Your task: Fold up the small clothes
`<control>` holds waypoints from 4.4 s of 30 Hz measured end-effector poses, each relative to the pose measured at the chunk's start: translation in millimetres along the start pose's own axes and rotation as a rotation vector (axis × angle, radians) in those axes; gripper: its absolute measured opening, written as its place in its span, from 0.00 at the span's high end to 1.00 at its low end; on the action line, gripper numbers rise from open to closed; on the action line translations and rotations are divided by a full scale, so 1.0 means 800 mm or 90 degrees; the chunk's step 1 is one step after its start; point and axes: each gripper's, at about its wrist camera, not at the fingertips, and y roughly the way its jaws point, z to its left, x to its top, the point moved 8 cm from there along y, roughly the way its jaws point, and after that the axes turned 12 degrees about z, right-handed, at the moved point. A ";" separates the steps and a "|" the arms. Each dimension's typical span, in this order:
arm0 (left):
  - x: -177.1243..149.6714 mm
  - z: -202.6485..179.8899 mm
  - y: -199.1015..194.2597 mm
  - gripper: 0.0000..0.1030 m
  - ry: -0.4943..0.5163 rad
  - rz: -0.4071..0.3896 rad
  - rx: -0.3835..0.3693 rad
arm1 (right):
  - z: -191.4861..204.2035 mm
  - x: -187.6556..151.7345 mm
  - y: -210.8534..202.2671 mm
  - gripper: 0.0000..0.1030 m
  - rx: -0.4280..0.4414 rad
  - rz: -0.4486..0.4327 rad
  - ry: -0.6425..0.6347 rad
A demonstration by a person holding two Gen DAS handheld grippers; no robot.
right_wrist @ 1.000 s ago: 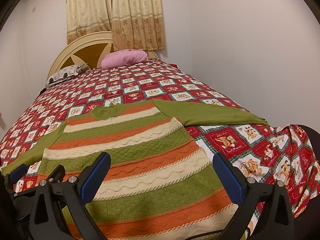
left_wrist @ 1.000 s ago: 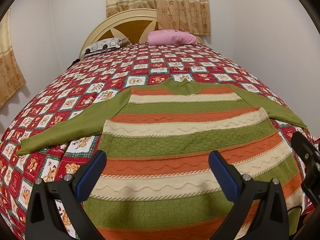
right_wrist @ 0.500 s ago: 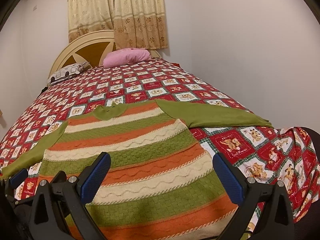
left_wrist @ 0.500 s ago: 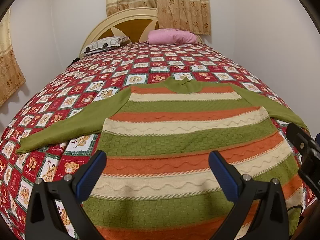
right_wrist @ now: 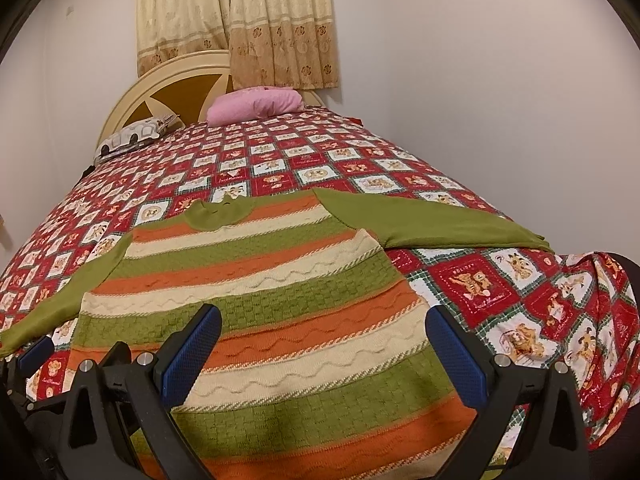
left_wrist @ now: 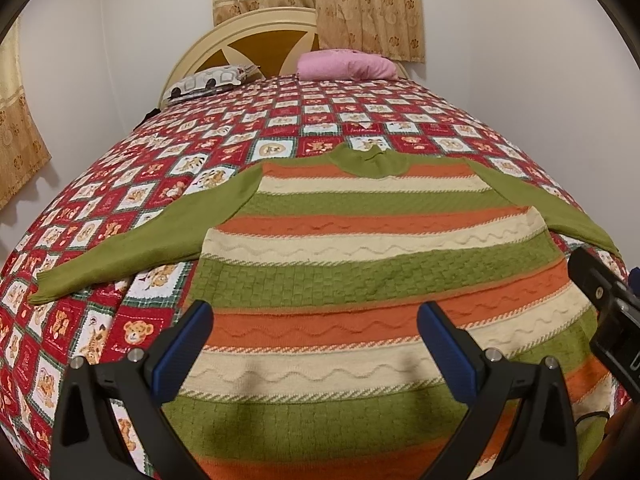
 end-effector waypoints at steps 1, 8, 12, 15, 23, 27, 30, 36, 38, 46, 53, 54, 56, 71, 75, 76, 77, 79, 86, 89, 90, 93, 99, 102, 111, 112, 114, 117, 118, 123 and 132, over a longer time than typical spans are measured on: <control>0.000 0.000 0.002 0.00 0.000 0.002 0.002 | -0.001 0.000 0.003 0.01 -0.001 0.003 0.001; 0.007 0.009 0.020 0.00 -0.007 0.016 0.021 | -0.018 0.002 0.019 0.01 -0.001 0.024 0.024; 0.015 0.017 0.026 0.00 -0.012 0.009 0.039 | -0.035 0.011 0.025 0.01 -0.009 0.023 0.041; 0.023 0.025 0.031 0.00 -0.015 0.003 0.053 | -0.054 0.018 0.030 0.01 -0.011 0.024 0.061; 0.041 0.055 0.057 0.00 -0.040 0.011 0.078 | -0.115 0.033 0.039 0.04 -0.031 0.016 0.117; 0.044 0.064 0.072 0.00 -0.041 0.017 0.080 | -0.145 0.036 0.047 0.11 -0.045 0.025 0.135; 0.043 0.078 0.081 0.00 -0.054 0.010 0.071 | -0.175 0.035 0.053 0.12 -0.043 0.039 0.162; 0.031 0.101 0.115 0.00 -0.122 0.075 0.025 | -0.299 0.035 0.070 0.44 -0.052 0.064 0.302; 0.026 0.106 0.119 0.00 -0.143 0.089 0.009 | -0.349 0.036 0.080 0.44 -0.039 0.080 0.375; 0.018 0.104 0.125 0.00 -0.165 0.102 -0.002 | -0.454 0.072 0.137 0.44 -0.030 0.126 0.474; 0.020 0.107 0.129 0.00 -0.166 0.107 -0.007 | -0.482 0.076 0.211 0.44 -0.026 0.182 0.542; 0.020 0.107 0.130 0.00 -0.165 0.108 -0.005 | -0.485 0.082 0.216 0.44 -0.043 0.172 0.535; 0.020 0.107 0.131 0.00 -0.164 0.109 -0.003 | -0.493 0.089 0.224 0.52 -0.058 0.161 0.533; 0.019 0.107 0.131 0.00 -0.168 0.105 -0.012 | -0.443 0.155 0.132 0.94 -0.046 0.041 0.365; 0.019 0.109 0.129 0.00 -0.174 0.100 -0.023 | -0.369 0.182 0.093 0.94 -0.035 0.022 0.285; 0.019 0.109 0.129 0.00 -0.176 0.098 -0.027 | -0.343 0.191 0.090 0.94 -0.032 0.019 0.260; 0.019 0.110 0.128 0.00 -0.179 0.096 -0.033 | -0.320 0.197 0.083 0.94 -0.032 0.015 0.235; 0.019 0.110 0.127 0.00 -0.182 0.093 -0.038 | -0.265 0.208 0.070 0.94 -0.032 0.006 0.174; 0.019 0.113 0.124 0.00 -0.196 0.081 -0.060 | -0.050 0.213 0.059 0.94 0.039 -0.002 -0.031; 0.018 0.116 0.121 0.00 -0.208 0.072 -0.076 | 0.034 0.199 0.073 0.94 0.087 0.015 -0.078; 0.018 0.117 0.119 0.00 -0.213 0.067 -0.082 | 0.060 0.193 0.080 0.94 0.100 0.023 -0.091; 0.017 0.121 0.114 0.00 -0.229 0.054 -0.089 | 0.125 0.173 0.106 0.95 0.141 0.050 -0.117; 0.015 0.125 0.113 0.00 -0.246 0.046 -0.101 | 0.229 0.126 0.155 0.95 0.230 0.123 -0.145; 0.015 0.127 0.112 0.00 -0.251 0.043 -0.108 | 0.267 0.109 0.180 0.95 0.254 0.155 -0.160; 0.012 0.127 0.111 0.00 -0.252 0.043 -0.112 | 0.327 0.066 0.215 0.94 0.360 0.250 -0.204; 0.012 0.127 0.111 0.00 -0.252 0.043 -0.112 | 0.328 0.062 0.218 0.91 0.370 0.265 -0.206; 0.012 0.127 0.110 0.00 -0.251 0.043 -0.112 | 0.331 0.053 0.223 0.89 0.396 0.297 -0.205; 0.011 0.127 0.110 0.00 -0.251 0.043 -0.110 | 0.329 0.054 0.210 0.71 0.461 0.326 -0.191; 0.010 0.126 0.110 0.00 -0.250 0.044 -0.109 | 0.326 0.057 0.203 0.70 0.481 0.327 -0.185; 0.009 0.126 0.110 0.00 -0.248 0.045 -0.105 | 0.301 0.094 0.187 0.71 0.430 0.216 -0.155; 0.008 0.127 0.109 0.00 -0.253 0.045 -0.103 | 0.355 0.036 0.210 0.79 0.552 0.356 -0.195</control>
